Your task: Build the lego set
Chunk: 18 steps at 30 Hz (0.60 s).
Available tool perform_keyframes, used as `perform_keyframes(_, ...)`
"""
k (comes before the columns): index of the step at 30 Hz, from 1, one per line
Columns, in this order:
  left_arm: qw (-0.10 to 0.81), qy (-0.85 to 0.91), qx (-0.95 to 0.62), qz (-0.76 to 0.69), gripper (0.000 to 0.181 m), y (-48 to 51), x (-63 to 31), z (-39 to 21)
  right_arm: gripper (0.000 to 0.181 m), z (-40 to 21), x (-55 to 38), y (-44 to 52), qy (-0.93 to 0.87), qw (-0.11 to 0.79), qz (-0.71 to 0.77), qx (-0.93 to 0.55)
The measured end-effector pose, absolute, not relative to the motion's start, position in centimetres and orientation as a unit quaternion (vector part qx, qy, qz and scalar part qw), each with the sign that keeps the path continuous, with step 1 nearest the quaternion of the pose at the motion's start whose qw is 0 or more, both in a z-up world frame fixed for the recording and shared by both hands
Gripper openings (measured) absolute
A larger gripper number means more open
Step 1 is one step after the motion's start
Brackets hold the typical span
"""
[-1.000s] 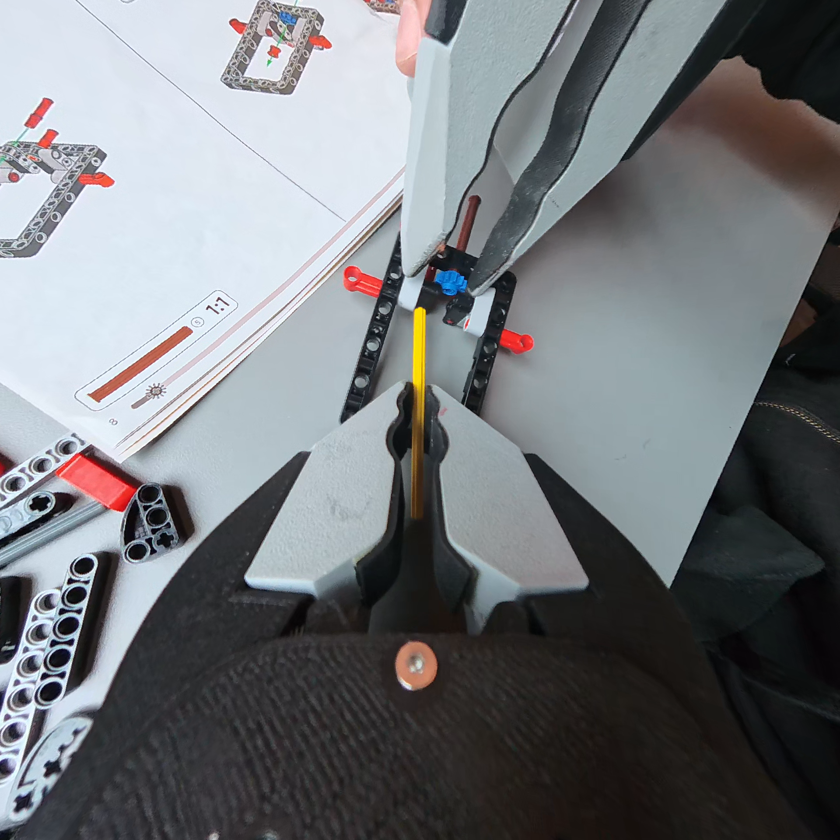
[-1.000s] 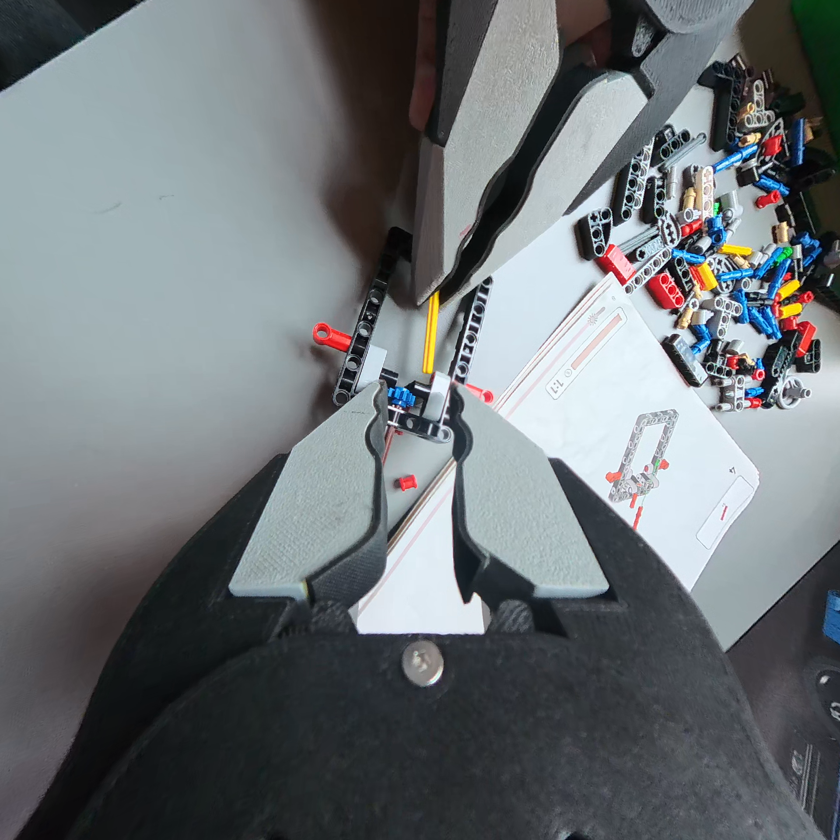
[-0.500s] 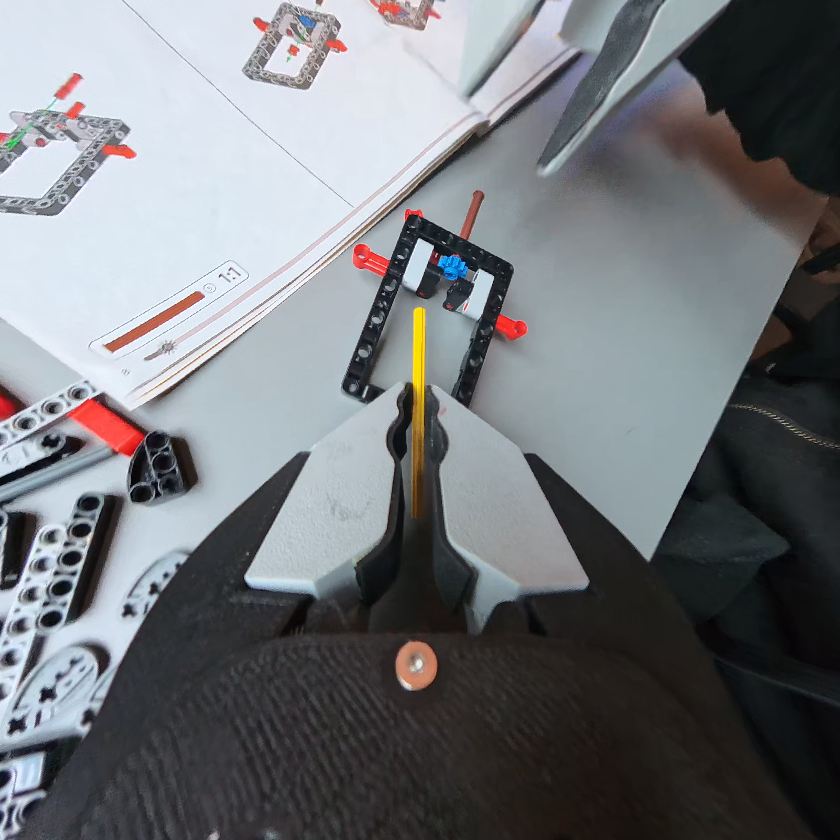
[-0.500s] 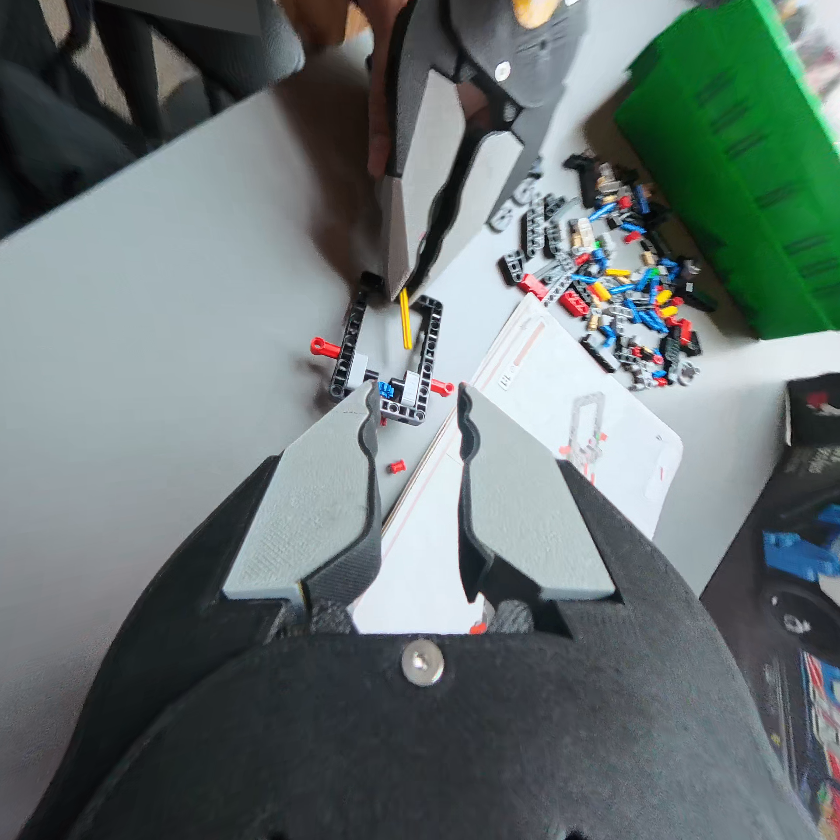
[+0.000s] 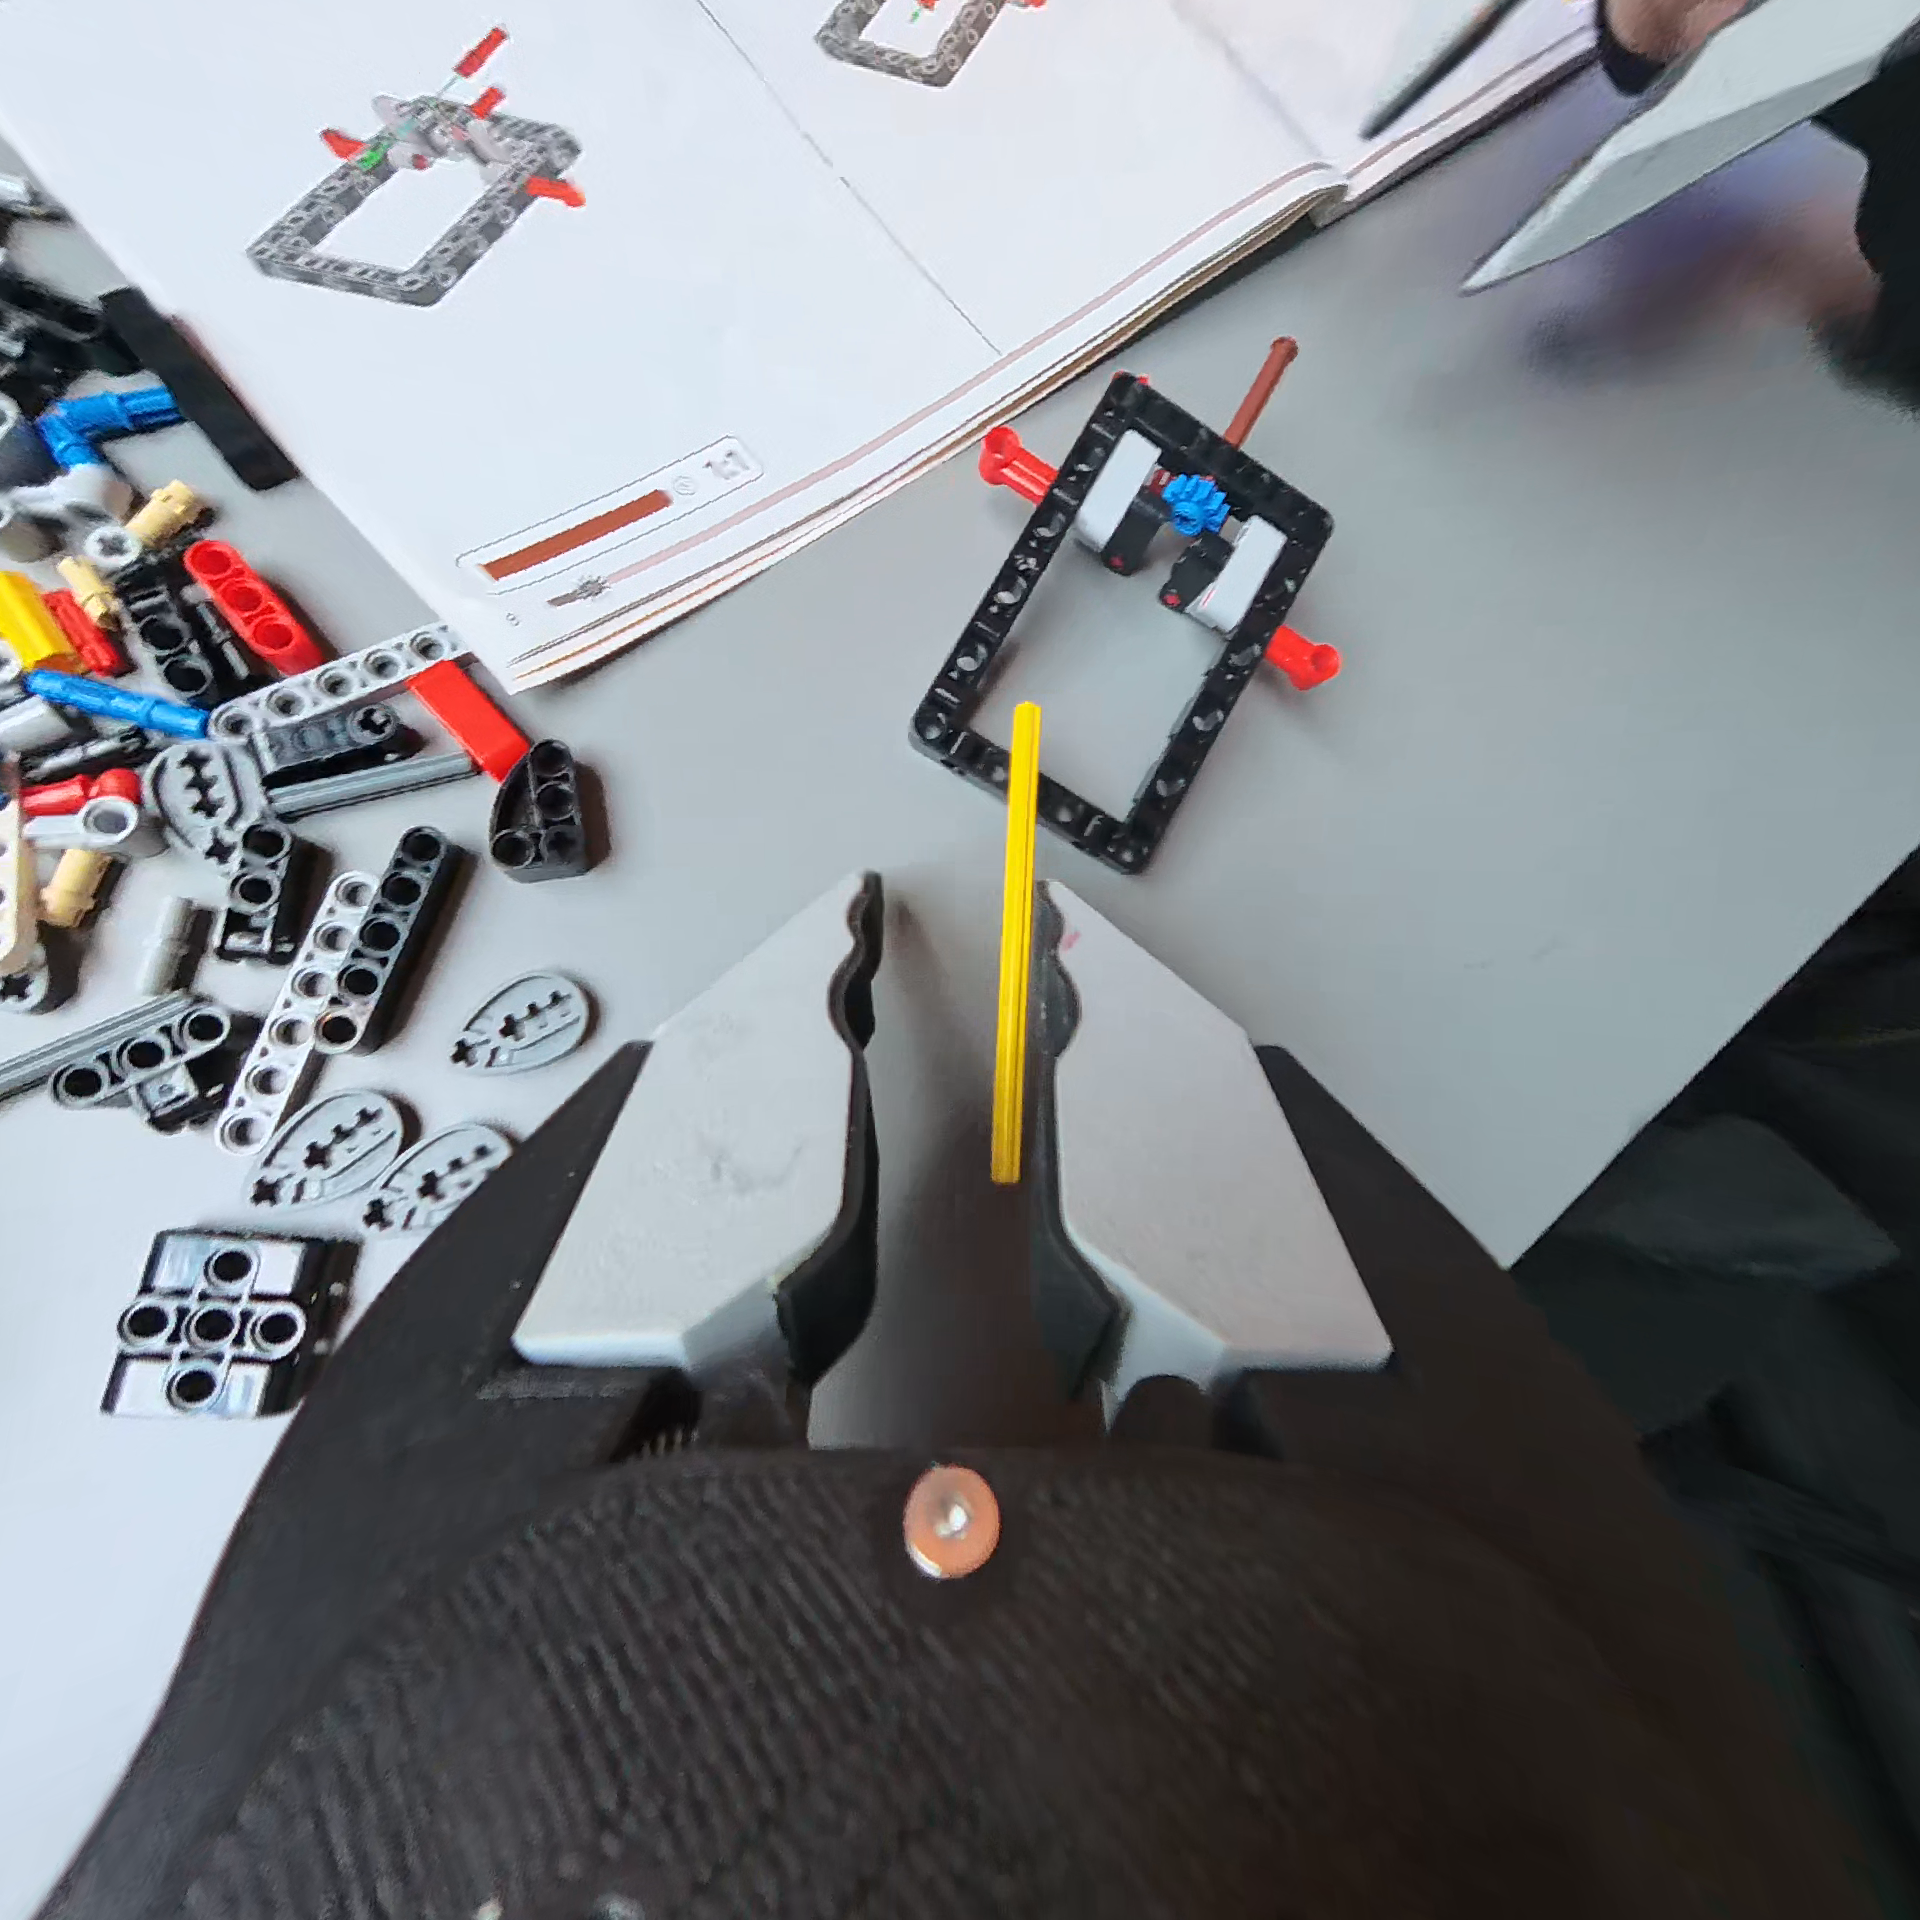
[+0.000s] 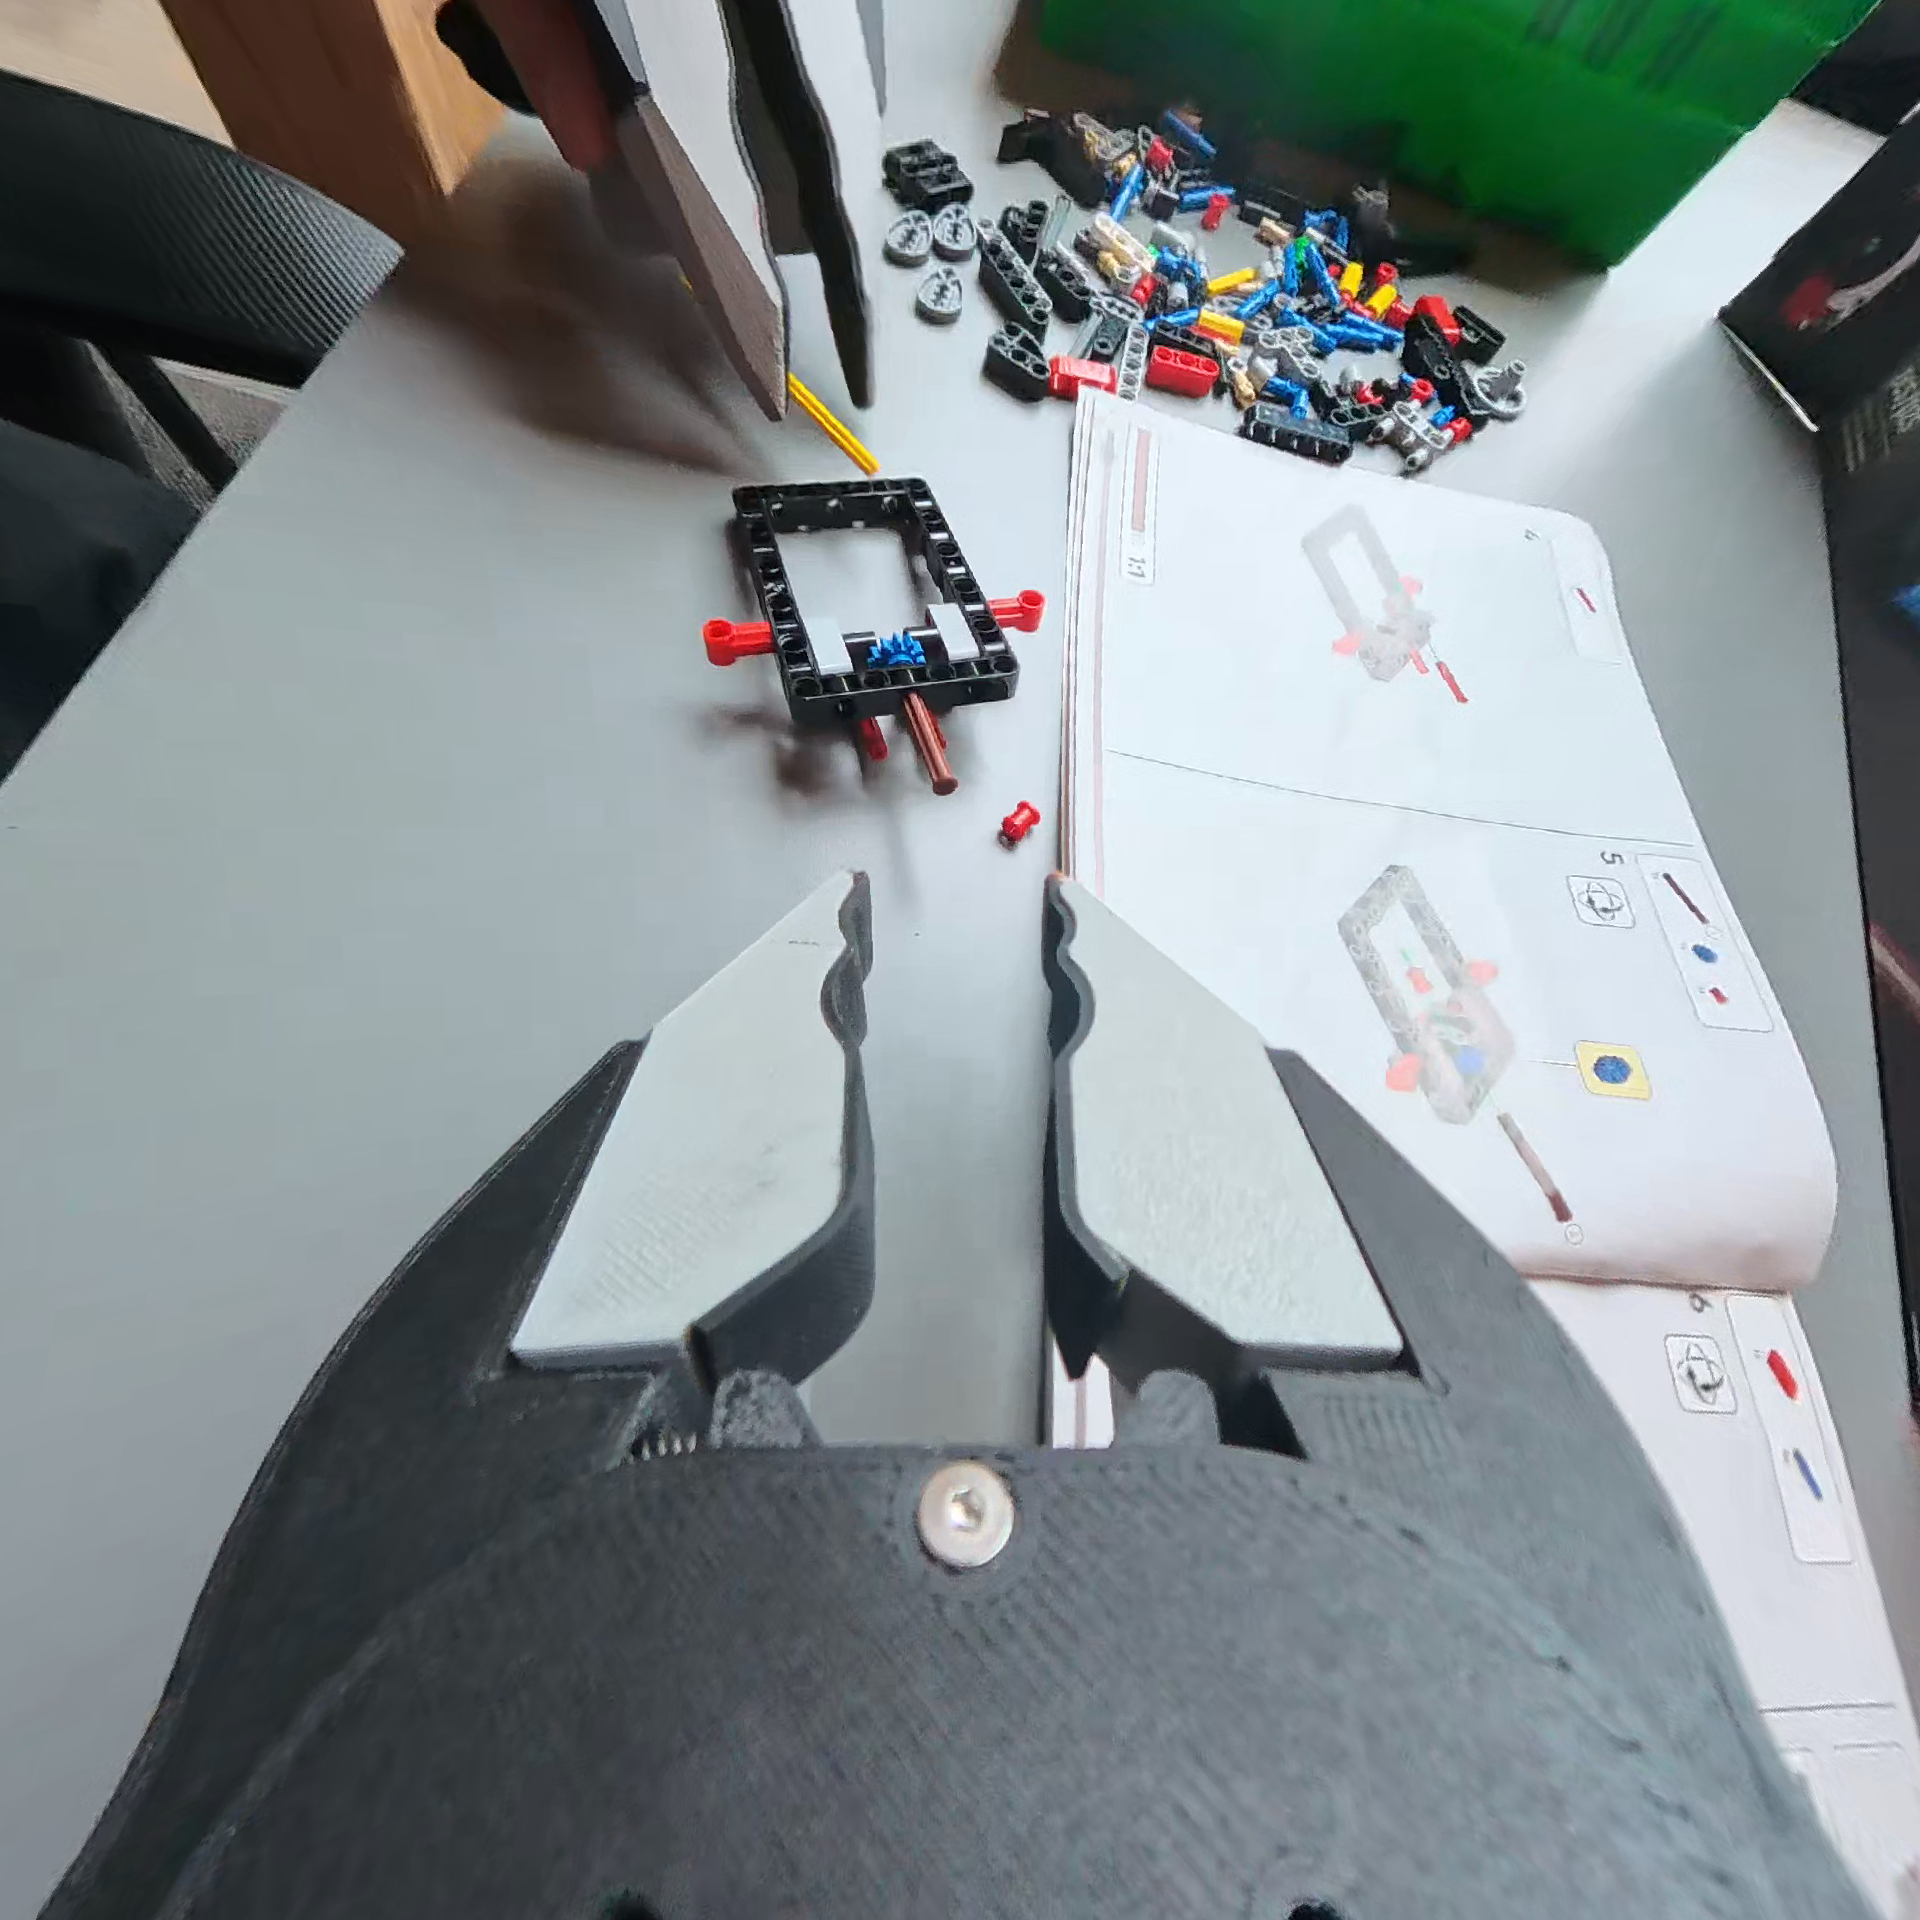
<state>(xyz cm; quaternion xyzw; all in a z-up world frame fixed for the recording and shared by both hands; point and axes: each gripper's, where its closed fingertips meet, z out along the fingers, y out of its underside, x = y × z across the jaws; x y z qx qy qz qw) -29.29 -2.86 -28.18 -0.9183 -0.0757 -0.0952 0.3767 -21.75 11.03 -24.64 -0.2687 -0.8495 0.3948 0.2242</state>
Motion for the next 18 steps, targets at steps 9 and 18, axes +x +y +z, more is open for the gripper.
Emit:
perform_keyframes(9,0.366,-0.116,-0.914,-0.134,0.029,-3.1,-30.3,-28.4,0.025,-24.5,-21.8,11.2,-0.823,0.172,0.445,-0.309)
perform_keyframes(18,0.352,-0.104,-0.927,-0.072,0.035,-3.8,-31.3,-27.9,0.018,-22.8,-22.5,8.0,-0.835,0.210,0.422,-0.282)
